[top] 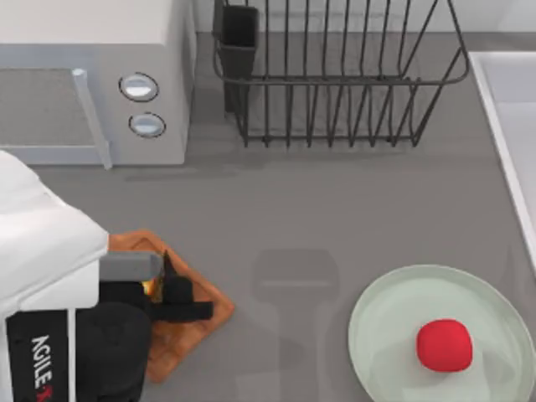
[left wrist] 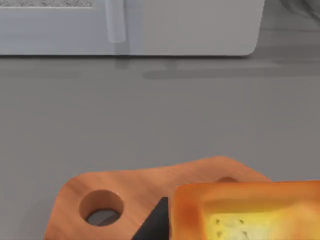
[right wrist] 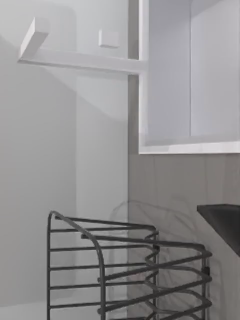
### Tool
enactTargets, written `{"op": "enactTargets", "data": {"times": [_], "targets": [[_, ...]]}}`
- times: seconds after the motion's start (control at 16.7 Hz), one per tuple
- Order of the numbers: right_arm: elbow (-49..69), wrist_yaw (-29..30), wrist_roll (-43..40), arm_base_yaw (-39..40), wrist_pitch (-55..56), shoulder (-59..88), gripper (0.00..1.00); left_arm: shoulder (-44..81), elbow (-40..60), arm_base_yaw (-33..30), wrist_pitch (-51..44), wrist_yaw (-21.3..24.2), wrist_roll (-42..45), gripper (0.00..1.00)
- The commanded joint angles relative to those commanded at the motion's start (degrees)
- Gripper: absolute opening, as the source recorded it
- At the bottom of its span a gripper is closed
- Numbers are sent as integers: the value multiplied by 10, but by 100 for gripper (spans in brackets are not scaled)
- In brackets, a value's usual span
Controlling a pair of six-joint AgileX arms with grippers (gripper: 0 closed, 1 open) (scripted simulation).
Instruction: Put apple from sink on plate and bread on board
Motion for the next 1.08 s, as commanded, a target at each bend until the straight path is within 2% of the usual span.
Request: {"op": "enactTargets", "data": {"times": [0.12,0.18,0.78,1.08], "targets": [[0,0,0,0,0,0,100,0,0,0,0,0,0,98],[0,0,0,0,0,0,100,0,0,0,0,0,0,100],[0,0,0,0,0,0,100,-6,2,2,-2,1,1,100],[0,0,0,0,0,0,100,-118,7,48,-77,37,14,100]]}}
